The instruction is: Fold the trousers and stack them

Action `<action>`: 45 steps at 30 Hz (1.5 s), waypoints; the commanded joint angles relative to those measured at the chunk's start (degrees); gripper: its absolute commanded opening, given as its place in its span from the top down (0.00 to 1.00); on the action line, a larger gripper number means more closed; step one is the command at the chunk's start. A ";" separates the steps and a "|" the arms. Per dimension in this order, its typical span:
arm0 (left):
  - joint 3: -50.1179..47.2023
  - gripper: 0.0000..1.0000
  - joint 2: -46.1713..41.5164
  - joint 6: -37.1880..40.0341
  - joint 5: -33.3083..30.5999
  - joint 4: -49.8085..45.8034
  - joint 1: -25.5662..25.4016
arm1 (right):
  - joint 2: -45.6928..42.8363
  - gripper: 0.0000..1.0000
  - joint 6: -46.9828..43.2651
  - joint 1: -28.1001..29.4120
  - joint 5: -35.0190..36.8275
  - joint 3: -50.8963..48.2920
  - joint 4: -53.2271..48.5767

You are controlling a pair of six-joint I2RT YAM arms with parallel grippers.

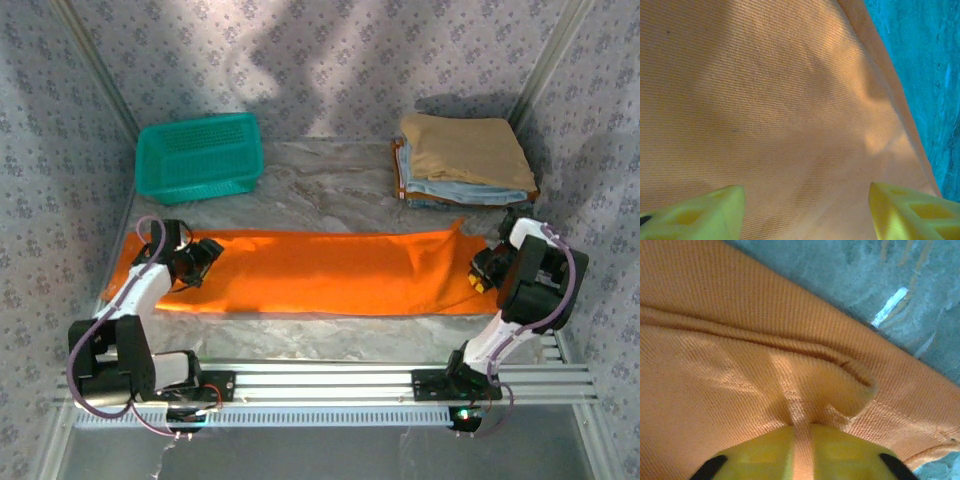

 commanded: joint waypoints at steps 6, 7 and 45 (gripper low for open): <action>0.41 0.34 0.48 -0.47 2.00 2.86 -0.18 | -4.20 1.00 -1.24 2.03 0.88 3.32 -2.98; 0.27 0.34 0.56 -0.42 2.12 3.04 -0.17 | -4.42 1.00 -1.32 2.15 0.52 3.40 -2.94; -1.84 0.34 1.83 -0.93 3.86 5.38 -0.33 | -2.46 0.63 -2.84 4.30 -3.08 2.93 -3.74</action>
